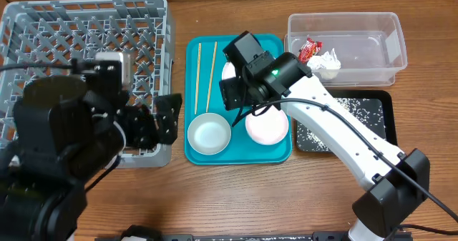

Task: Sort waste into correct bins and load items into the dishwasher
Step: 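Lower the pink bowl onto the teal tray and open the right gripper, then grasp the wooden chopsticks on the teal tray with the left gripper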

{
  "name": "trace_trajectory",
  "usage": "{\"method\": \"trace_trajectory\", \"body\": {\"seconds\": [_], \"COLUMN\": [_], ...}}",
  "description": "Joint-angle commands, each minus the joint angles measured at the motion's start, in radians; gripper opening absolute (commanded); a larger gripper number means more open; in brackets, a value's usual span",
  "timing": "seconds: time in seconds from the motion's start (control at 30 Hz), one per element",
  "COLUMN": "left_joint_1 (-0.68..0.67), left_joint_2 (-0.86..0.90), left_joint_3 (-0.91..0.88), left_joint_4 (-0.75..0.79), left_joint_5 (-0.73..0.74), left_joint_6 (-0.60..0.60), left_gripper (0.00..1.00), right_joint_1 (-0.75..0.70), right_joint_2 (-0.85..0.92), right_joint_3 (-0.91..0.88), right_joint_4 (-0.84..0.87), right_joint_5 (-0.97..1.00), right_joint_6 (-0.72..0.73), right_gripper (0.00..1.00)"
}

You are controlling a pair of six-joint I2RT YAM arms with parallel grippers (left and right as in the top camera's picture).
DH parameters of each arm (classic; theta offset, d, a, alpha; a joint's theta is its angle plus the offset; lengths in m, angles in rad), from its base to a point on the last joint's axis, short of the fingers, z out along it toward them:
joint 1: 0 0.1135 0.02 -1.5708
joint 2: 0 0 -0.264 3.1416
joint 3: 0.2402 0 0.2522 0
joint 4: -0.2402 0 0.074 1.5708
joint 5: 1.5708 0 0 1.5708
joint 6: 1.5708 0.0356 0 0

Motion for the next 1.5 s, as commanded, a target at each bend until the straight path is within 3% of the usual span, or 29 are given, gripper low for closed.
{"method": "trace_trajectory", "body": {"seconds": [0.0, 0.33, 0.43, 0.5, 0.63, 0.73, 0.83, 1.07, 1.13, 1.27, 1.47], "left_joint_1": [0.001, -0.009, -0.035, -0.058, -0.093, -0.093, -0.093, -0.093, -0.092, -0.091, -0.092], "left_joint_2": [0.032, 0.278, 0.379, 0.454, 0.601, 0.704, 0.803, 0.99, 1.024, 1.063, 1.113], "left_joint_3": [0.003, 0.002, 0.002, 0.002, 0.002, 0.002, 0.002, 0.002, 0.002, 0.002, 0.002], "left_joint_4": [0.021, -0.066, -0.039, -0.013, 0.063, 0.128, 0.192, 0.276, 0.303, 0.364, 0.412], "left_joint_5": [0.05, -0.045, -0.071, -0.113, -0.21, -0.204, -0.17, -0.171, -0.177, -0.193, -0.23], "left_joint_6": [-0.016, -0.04, -0.039, -0.051, -0.08, -0.082, -0.081, -0.08, -0.08, -0.061, -0.061], "left_gripper": [0.97, 0.82, 0.8, 0.68, 0.76, 0.77, 0.68, 0.63, 0.54, 0.55, 0.46], "right_joint_1": [-0.026, -0.211, -0.253, -0.275, -0.297, -0.302, -0.302, -0.302, -0.302, -0.302, -0.302], "right_joint_2": [-0.025, -0.077, -0.114, -0.14, -0.156, -0.154, -0.154, -0.154, -0.154, -0.154, -0.154], "right_joint_3": [0.027, 0.027, 0.027, 0.027, 0.027, 0.025, 0.025, 0.025, 0.025, 0.025, 0.025], "right_joint_4": [-0.012, -0.102, -0.132, -0.145, -0.167, -0.192, -0.203, -0.212, -0.211, -0.212, -0.203], "right_joint_5": [0.002, -0.054, -0.061, -0.062, -0.058, -0.057, -0.049, -0.042, -0.042, -0.042, -0.042], "right_joint_6": [0.037, 0.116, 0.115, 0.11, 0.101, 0.101, 0.1, 0.101, 0.101, 0.101, 0.101], "right_gripper": [0.69, 0.67, 0.74, 0.8, 0.9, 0.92, 0.96, 0.98, 0.99, 0.99, 1.0]}}
